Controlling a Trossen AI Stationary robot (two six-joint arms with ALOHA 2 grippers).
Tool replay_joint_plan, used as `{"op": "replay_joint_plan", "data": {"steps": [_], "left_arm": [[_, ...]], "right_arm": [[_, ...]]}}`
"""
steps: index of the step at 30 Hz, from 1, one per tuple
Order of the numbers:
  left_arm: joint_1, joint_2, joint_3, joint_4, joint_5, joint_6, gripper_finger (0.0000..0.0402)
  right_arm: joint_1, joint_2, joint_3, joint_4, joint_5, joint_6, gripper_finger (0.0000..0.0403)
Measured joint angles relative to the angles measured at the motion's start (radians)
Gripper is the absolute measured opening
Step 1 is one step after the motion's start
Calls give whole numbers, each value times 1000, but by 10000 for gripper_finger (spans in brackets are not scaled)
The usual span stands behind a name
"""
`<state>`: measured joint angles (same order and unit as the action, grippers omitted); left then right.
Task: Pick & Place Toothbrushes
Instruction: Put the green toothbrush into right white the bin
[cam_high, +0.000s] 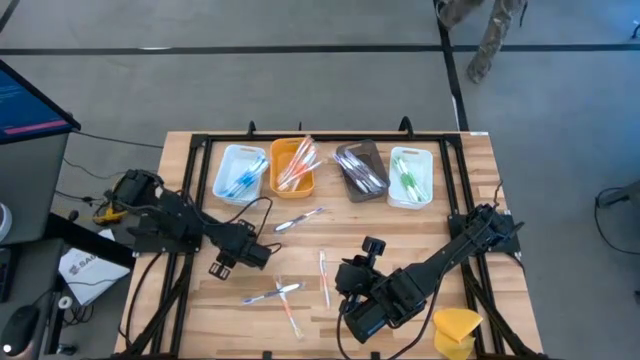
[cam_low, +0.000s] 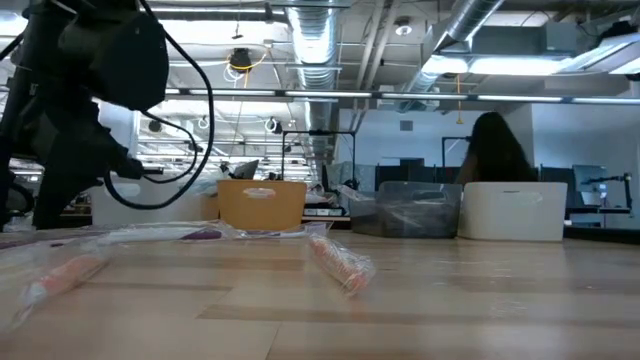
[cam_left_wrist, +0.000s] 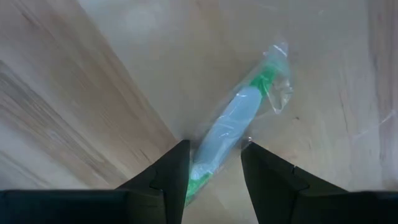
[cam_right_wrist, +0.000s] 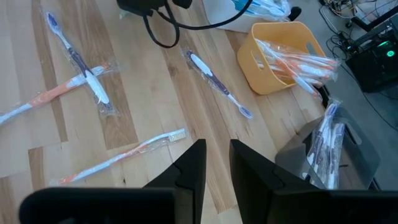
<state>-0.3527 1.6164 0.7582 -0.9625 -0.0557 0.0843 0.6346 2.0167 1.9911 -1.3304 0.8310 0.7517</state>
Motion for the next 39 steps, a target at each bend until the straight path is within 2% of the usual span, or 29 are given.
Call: {"op": "replay_joint_plan", "data": {"steps": [5,12,18,22,25,29,33,36,39], "left_arm": [[0,18,0,-5,-3,0,120],[0,6,-2,-4,-4,0,18],[0,5,2,-3,-9,0,14],[-17,-23,35,20,-68,10,13],[-36,-94,82,15,-130,17,12],[-61,-225,154,33,-206,47,12],[-88,-385,167,213,-230,119,12],[-109,-505,128,449,-214,192,12],[-109,-581,44,760,-135,273,12]], "right_arm": [[0,0,0,0,0,0,65],[0,0,0,1,0,0,65],[0,0,0,4,0,1,65],[0,0,0,11,0,11,65],[-1,0,0,28,-22,32,65],[-11,0,0,52,-112,5,65],[-26,0,0,99,-181,0,65],[-47,0,0,160,-262,-22,66],[-80,0,0,269,-318,-117,72]]}}
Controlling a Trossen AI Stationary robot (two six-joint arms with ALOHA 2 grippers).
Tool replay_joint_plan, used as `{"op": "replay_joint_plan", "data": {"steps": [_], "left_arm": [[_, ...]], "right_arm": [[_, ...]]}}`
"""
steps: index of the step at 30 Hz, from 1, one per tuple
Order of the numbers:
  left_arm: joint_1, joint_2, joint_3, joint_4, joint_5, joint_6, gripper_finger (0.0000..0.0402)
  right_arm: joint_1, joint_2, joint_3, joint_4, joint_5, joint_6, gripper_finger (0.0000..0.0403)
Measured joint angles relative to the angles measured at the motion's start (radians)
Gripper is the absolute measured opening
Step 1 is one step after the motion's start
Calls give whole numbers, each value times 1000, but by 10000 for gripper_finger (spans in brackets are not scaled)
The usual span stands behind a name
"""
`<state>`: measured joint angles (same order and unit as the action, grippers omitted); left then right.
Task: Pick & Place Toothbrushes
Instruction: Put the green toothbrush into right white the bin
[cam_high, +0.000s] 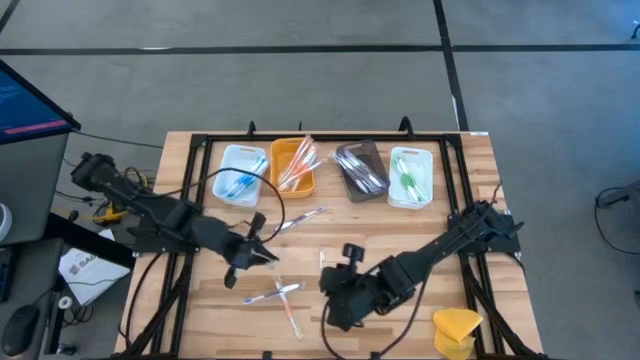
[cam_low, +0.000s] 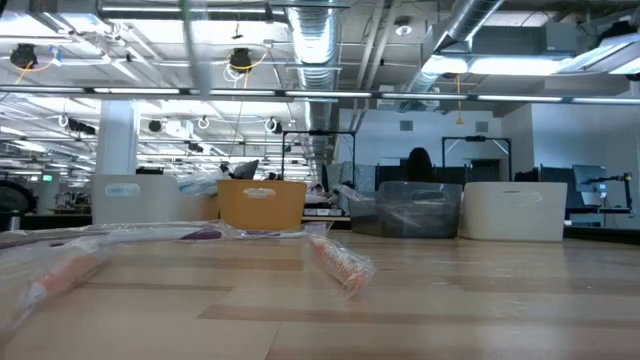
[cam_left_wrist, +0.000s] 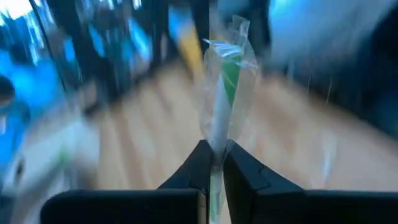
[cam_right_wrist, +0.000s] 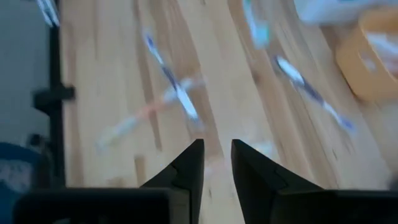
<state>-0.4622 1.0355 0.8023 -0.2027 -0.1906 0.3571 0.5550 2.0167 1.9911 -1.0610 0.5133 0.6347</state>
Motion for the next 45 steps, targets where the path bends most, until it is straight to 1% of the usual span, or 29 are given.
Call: {"op": "replay_joint_plan", "data": {"steps": [3,7,10,13,16,18,21,25,29,31,33,36,45], "left_arm": [[0,-33,-100,321,84,11,12],[-27,-37,-243,618,173,-21,12],[-57,-37,-332,772,190,-7,12],[-57,-37,-376,867,188,23,12],[-51,-34,-398,923,190,30,12],[-46,-18,-407,985,191,31,12],[-47,10,-410,1051,191,31,12],[-47,56,-409,1101,191,70,12],[-44,82,-409,1110,179,106,13],[-37,93,-409,1113,168,108,14],[-35,93,-409,1115,173,106,12],[-34,94,-409,1108,173,104,12],[-34,92,-408,1111,164,98,12]], "right_arm": [[-28,0,0,92,-21,-70,89],[-48,0,0,141,-78,-124,128],[-51,0,0,140,-78,-144,167],[-60,0,0,174,-70,-197,204],[-82,0,0,258,-70,-256,233],[-98,0,0,305,-69,-289,243],[-120,0,0,357,-69,-320,246],[-140,0,0,367,-69,-361,242],[-153,34,1,399,-71,-382,240],[-153,43,-3,386,-89,-399,240],[-152,61,5,411,-103,-401,240],[-151,66,0,380,-115,-399,240],[-143,25,3,353,-121,-372,240]]}}
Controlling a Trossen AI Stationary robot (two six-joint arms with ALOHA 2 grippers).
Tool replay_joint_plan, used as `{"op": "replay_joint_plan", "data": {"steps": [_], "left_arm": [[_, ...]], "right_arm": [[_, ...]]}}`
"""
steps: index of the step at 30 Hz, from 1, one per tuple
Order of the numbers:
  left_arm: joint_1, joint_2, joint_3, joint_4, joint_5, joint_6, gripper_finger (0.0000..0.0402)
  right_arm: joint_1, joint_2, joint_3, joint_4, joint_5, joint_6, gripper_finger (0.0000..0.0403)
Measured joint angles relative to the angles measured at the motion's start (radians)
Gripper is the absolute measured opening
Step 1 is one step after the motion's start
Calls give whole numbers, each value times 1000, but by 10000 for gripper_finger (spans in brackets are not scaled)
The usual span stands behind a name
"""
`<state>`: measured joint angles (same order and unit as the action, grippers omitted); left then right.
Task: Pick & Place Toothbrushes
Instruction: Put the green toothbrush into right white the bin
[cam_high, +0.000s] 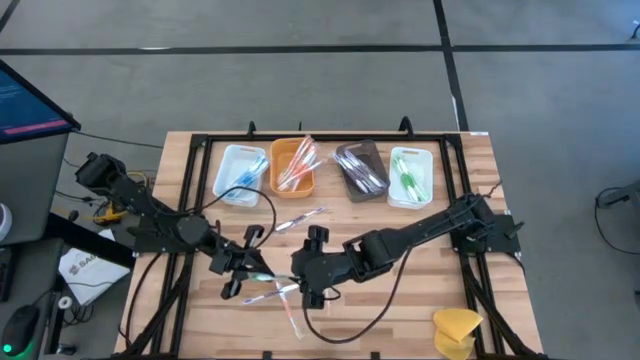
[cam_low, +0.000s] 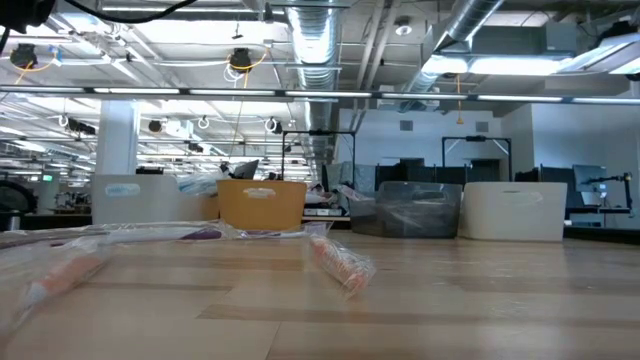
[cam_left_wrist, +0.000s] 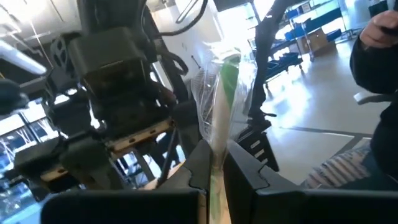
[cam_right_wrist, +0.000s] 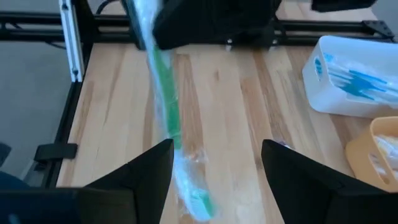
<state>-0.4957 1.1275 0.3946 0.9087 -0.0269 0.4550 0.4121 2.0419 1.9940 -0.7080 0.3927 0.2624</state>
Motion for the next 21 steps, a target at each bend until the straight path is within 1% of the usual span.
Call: {"op": "replay_joint_plan", "data": {"steps": [6,10,14,18,21], "left_arm": [[-4,0,0,-61,0,-24,12],[-4,0,0,-55,0,-25,12],[-4,0,0,-56,0,-25,12],[-2,0,0,-56,-23,-25,12],[-2,0,0,-56,-26,-25,12]], "right_arm": [[-2,-10,-2,-20,-3,0,240],[-3,-10,-2,-19,-7,0,240],[6,-10,-2,6,-8,0,240],[8,-10,-2,34,-13,0,240],[6,-10,-19,81,-14,-20,240]]}}
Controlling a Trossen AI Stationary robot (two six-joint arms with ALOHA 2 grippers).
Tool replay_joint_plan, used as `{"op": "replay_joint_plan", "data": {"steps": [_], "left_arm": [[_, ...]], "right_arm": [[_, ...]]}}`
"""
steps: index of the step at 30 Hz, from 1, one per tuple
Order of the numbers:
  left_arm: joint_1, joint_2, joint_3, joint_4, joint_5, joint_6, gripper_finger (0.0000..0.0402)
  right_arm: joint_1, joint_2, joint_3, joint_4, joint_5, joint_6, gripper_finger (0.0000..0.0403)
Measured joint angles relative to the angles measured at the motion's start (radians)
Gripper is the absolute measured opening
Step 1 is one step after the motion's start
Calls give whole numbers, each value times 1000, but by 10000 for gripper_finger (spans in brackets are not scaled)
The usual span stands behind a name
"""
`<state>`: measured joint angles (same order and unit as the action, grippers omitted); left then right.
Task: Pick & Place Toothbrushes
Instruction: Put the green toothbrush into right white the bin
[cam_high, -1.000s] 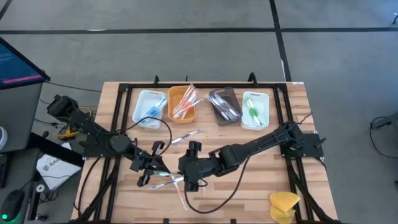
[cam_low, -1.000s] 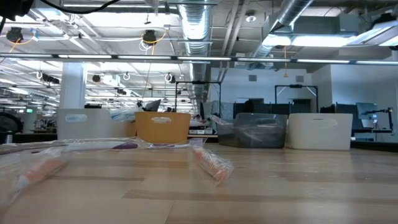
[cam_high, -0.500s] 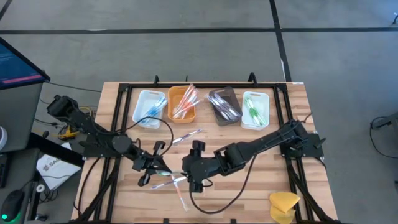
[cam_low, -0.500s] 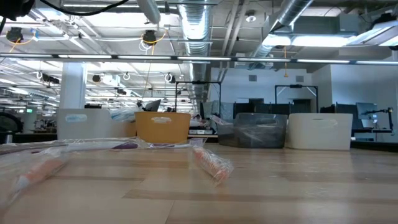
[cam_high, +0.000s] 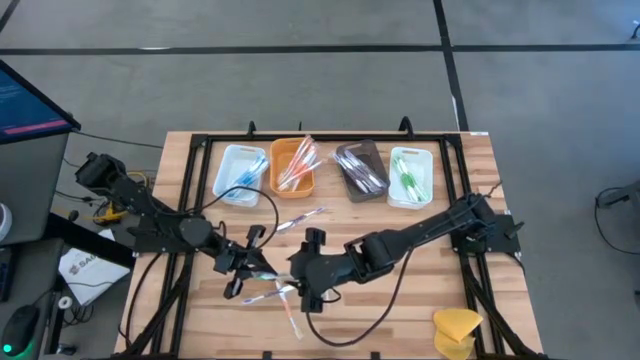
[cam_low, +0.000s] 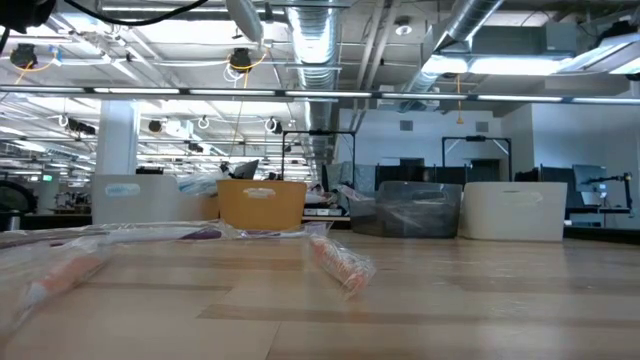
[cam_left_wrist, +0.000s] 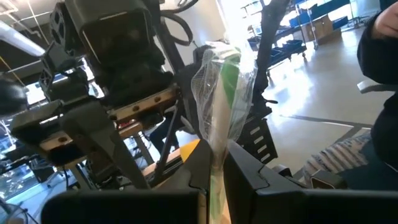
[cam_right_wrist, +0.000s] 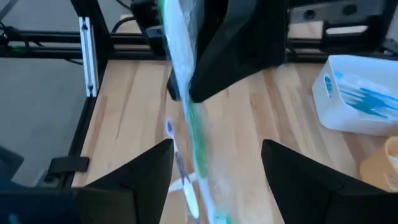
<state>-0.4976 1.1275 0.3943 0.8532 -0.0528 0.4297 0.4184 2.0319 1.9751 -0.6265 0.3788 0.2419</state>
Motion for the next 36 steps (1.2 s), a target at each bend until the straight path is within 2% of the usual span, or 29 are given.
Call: {"op": "replay_joint_plan", "data": {"steps": [13,16,26,31,36], "left_arm": [[7,0,0,29,0,10,12],[7,0,0,27,0,8,12],[7,0,0,21,1,0,12],[7,0,0,18,1,0,12],[8,0,0,11,-3,0,12]], "right_arm": [[-31,67,-23,143,-19,-107,240],[-34,82,-20,186,-16,-80,240],[-34,78,-22,121,-12,-52,238],[-40,78,-22,80,-14,3,208],[-49,78,-22,80,-17,-2,145]]}}
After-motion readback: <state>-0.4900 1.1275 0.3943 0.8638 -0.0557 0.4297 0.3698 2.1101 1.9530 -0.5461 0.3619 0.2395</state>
